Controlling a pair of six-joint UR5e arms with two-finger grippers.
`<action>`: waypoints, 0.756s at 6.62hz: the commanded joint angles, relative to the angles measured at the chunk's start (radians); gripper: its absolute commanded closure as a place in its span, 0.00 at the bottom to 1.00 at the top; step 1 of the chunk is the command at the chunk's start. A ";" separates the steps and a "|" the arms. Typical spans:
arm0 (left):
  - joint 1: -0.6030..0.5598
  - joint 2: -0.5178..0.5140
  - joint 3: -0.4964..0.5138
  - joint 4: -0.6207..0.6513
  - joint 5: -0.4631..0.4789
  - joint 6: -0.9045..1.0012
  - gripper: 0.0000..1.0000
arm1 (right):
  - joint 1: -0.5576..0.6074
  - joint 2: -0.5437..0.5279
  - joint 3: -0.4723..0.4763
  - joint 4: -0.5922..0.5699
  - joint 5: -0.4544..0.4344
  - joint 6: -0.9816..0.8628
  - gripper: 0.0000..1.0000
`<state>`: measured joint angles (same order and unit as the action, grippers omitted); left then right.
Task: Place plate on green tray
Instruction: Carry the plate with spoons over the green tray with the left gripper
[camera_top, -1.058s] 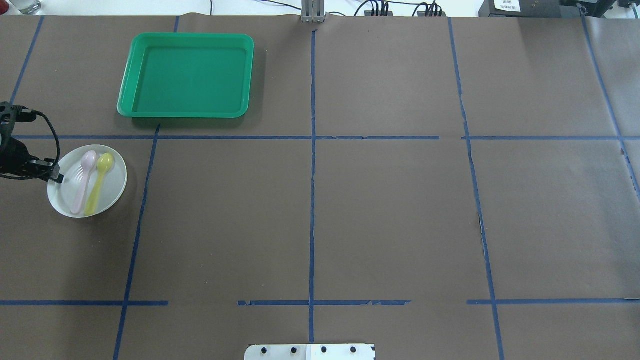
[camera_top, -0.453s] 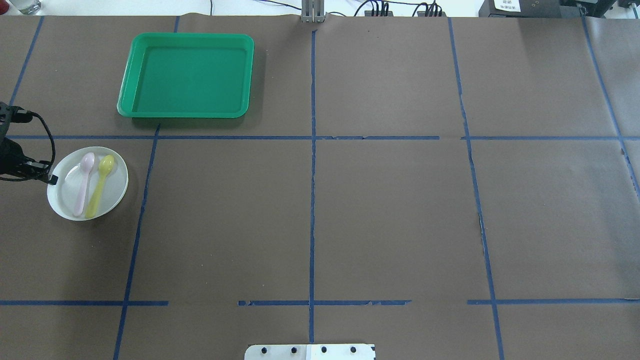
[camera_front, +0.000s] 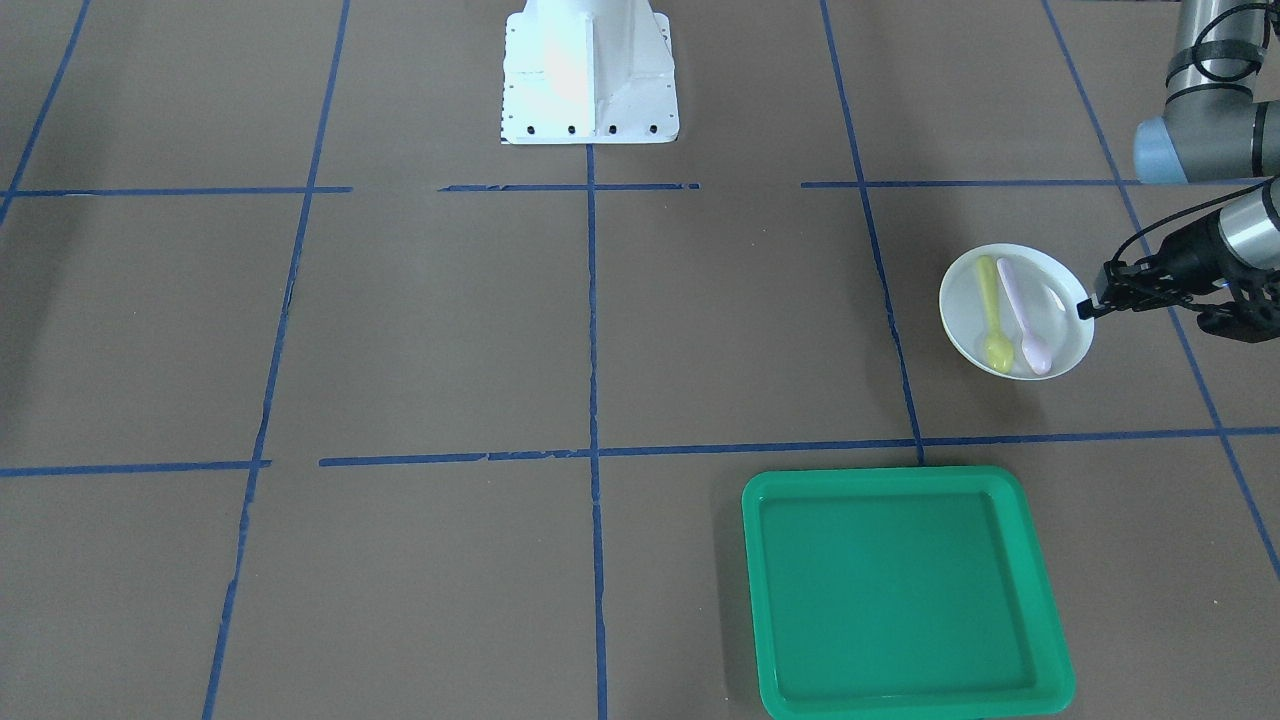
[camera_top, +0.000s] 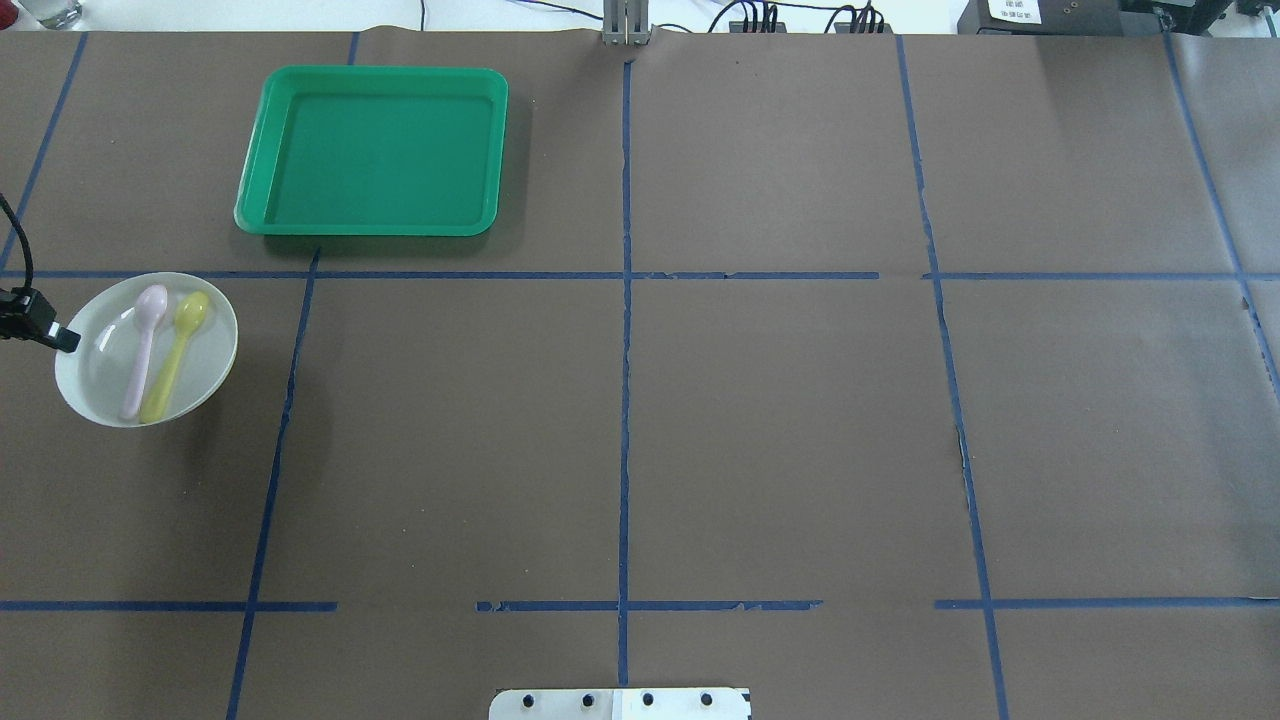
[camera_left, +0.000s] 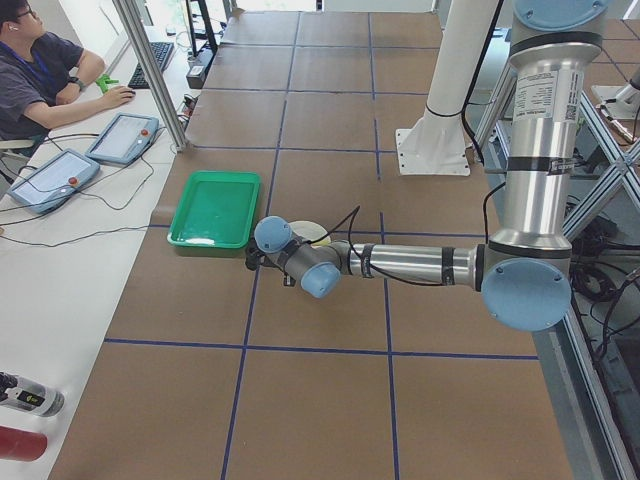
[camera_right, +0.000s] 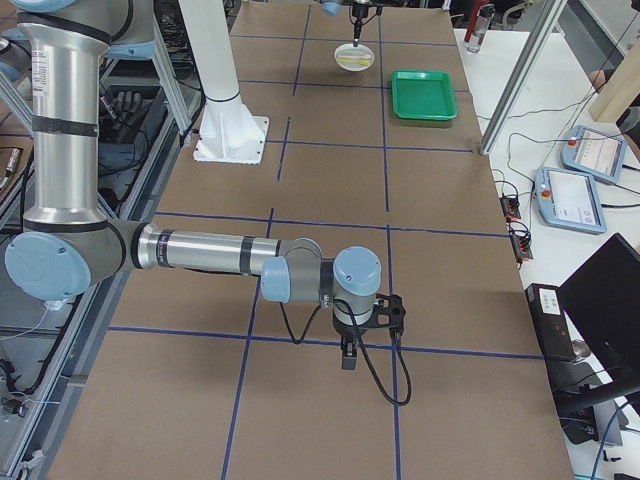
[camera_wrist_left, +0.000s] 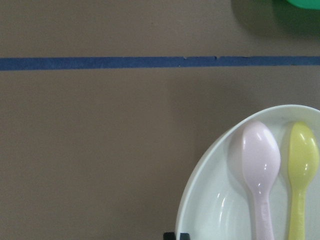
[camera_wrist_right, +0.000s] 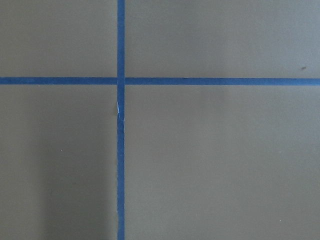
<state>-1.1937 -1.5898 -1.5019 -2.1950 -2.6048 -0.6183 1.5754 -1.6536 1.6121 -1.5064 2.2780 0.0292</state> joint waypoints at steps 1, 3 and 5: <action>-0.043 -0.019 -0.001 0.018 -0.057 -0.010 1.00 | 0.000 0.000 0.000 0.000 0.000 0.000 0.00; -0.037 -0.178 0.038 0.086 -0.046 -0.184 1.00 | 0.000 0.000 -0.001 0.001 0.000 0.000 0.00; 0.012 -0.365 0.188 0.075 0.051 -0.355 1.00 | 0.000 0.000 -0.001 0.000 0.000 0.000 0.00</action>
<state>-1.2134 -1.8484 -1.3912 -2.1166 -2.6189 -0.8678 1.5754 -1.6537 1.6108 -1.5060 2.2780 0.0291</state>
